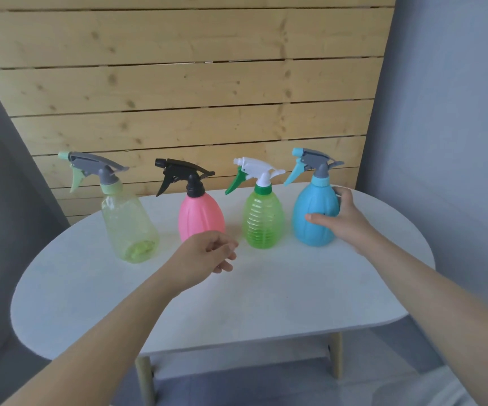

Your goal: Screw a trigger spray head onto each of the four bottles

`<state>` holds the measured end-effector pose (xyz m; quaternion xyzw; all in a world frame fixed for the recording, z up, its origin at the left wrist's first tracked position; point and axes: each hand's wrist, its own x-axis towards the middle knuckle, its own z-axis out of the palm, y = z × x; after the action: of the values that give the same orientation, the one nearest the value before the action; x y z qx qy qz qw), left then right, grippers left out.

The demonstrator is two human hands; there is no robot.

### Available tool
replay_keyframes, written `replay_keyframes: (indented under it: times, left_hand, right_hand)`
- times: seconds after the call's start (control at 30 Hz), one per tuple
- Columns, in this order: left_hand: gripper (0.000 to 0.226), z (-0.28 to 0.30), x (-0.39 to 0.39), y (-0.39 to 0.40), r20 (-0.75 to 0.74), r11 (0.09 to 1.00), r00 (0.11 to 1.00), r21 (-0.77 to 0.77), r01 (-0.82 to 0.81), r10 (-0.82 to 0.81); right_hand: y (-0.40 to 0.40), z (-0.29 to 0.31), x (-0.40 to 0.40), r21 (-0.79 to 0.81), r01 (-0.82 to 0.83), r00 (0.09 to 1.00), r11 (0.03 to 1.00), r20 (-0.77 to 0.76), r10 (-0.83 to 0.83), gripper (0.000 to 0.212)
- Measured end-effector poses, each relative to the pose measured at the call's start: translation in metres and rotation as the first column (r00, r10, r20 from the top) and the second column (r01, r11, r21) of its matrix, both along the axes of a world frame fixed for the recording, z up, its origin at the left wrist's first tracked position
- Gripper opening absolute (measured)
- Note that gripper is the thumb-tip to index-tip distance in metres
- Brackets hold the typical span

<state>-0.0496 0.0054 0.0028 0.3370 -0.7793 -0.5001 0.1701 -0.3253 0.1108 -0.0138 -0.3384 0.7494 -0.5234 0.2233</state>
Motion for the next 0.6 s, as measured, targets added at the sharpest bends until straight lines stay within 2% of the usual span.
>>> replay_keyframes:
  times: [0.4,0.6]
  left_hand:
    - [0.014,-0.0014,-0.0057,0.0033,-0.002,1.0,1.0,0.001,0.02,-0.02]
    - [0.015,-0.0018,-0.0083,0.0047,0.015,0.999,0.999,-0.013,0.031,-0.03]
  right_hand:
    - [-0.0007,-0.0028,-0.0055,0.003,0.006,1.0,1.0,-0.016,-0.006,0.076]
    - [0.0054,-0.0044,-0.0084,0.031,-0.028,0.999,0.999,-0.023,0.029,0.083]
